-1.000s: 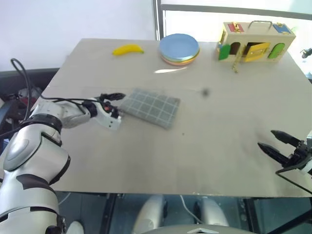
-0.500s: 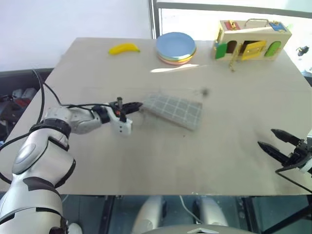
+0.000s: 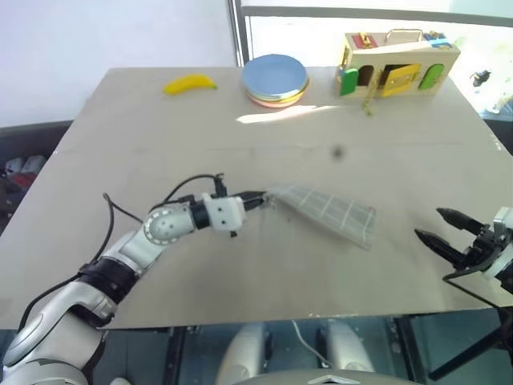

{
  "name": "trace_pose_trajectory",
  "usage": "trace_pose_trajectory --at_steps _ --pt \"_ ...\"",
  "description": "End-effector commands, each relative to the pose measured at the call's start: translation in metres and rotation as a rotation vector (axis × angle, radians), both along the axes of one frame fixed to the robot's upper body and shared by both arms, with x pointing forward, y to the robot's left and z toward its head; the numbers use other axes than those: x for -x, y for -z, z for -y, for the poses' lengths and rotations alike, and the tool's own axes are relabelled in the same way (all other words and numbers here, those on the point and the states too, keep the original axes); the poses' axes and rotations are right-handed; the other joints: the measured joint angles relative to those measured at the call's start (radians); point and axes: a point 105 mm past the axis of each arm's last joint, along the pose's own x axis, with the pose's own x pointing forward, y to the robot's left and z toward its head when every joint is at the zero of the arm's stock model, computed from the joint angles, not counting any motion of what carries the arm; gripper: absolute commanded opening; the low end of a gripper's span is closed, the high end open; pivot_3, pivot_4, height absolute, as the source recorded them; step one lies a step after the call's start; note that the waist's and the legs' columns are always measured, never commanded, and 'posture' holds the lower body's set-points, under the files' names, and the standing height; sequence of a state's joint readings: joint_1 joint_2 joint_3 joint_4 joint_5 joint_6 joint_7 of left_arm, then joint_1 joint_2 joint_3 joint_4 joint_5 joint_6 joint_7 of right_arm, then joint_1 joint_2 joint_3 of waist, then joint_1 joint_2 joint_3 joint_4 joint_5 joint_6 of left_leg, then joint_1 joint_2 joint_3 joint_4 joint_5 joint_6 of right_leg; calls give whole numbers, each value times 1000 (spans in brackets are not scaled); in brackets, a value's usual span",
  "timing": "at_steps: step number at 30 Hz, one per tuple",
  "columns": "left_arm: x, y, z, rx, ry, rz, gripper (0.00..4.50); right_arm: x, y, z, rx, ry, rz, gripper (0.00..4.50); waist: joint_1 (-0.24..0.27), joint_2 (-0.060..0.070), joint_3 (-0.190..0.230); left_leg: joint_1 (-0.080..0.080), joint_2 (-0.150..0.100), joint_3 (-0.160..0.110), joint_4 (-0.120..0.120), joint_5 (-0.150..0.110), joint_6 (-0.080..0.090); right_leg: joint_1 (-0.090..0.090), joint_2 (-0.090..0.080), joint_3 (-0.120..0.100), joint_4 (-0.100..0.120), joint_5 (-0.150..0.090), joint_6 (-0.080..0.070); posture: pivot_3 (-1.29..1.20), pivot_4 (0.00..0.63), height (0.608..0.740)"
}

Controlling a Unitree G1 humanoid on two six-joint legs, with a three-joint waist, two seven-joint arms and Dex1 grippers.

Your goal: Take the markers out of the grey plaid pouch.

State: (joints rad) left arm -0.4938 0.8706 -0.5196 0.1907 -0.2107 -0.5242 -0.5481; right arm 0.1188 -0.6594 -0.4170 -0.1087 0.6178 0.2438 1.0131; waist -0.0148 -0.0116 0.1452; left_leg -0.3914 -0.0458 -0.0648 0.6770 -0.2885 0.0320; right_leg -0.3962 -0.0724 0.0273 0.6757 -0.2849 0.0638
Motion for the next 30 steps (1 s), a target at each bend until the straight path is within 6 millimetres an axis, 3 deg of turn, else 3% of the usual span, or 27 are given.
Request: trace_pose_trajectory --at_steps 1,4,6,9,11,14,19,24,30 --pt "3 -21 10 60 5 13 930 -3 -26 -27 20 -81 84 4500 0 0 0 0 0 0 0 0 0 0 0 0 0 0 0 0 150 740" --pt "7 -21 16 71 13 -9 2330 -2 -50 -55 5 -169 126 4500 1 0 0 0 0 0 3 0 0 0 1 0 1 0 0 0 150 740" --pt "9 -21 22 76 24 -13 3209 0 -81 -75 -81 -232 194 4500 1 0 0 0 0 0 3 0 0 1 1 0 1 0 0 0 150 740" --pt "10 -20 26 77 26 -14 4491 4 -105 -87 -139 -291 229 4500 3 0 0 0 0 -1 5 0 0 1 1 0 1 0 0 0 150 740" --pt "11 -17 28 74 30 -19 4491 17 -117 -107 -107 -409 212 4500 10 0 0 -1 0 -2 6 0 0 2 1 -2 1 0 0 0 150 740" --pt "14 -10 31 34 60 -6 4491 26 -110 -125 -16 -481 178 4500 11 0 0 -2 0 -4 6 0 0 2 1 -3 0 0 0 0 150 740" --pt "21 4 42 -23 143 29 4491 19 -94 -121 37 -429 154 4500 12 -1 -1 -2 0 -4 7 0 0 2 0 -3 0 0 0 0 150 740" --pt "25 22 44 -110 224 70 4491 19 -94 -120 25 -413 155 4500 9 -1 -1 -2 0 -3 7 0 0 2 1 -3 0 0 0 0 150 740" --pt "4 38 12 -272 239 183 4491 40 -96 -118 -76 -485 63 4500 9 -1 -1 -2 0 -3 7 0 0 2 0 -3 0 0 0 0 150 740"
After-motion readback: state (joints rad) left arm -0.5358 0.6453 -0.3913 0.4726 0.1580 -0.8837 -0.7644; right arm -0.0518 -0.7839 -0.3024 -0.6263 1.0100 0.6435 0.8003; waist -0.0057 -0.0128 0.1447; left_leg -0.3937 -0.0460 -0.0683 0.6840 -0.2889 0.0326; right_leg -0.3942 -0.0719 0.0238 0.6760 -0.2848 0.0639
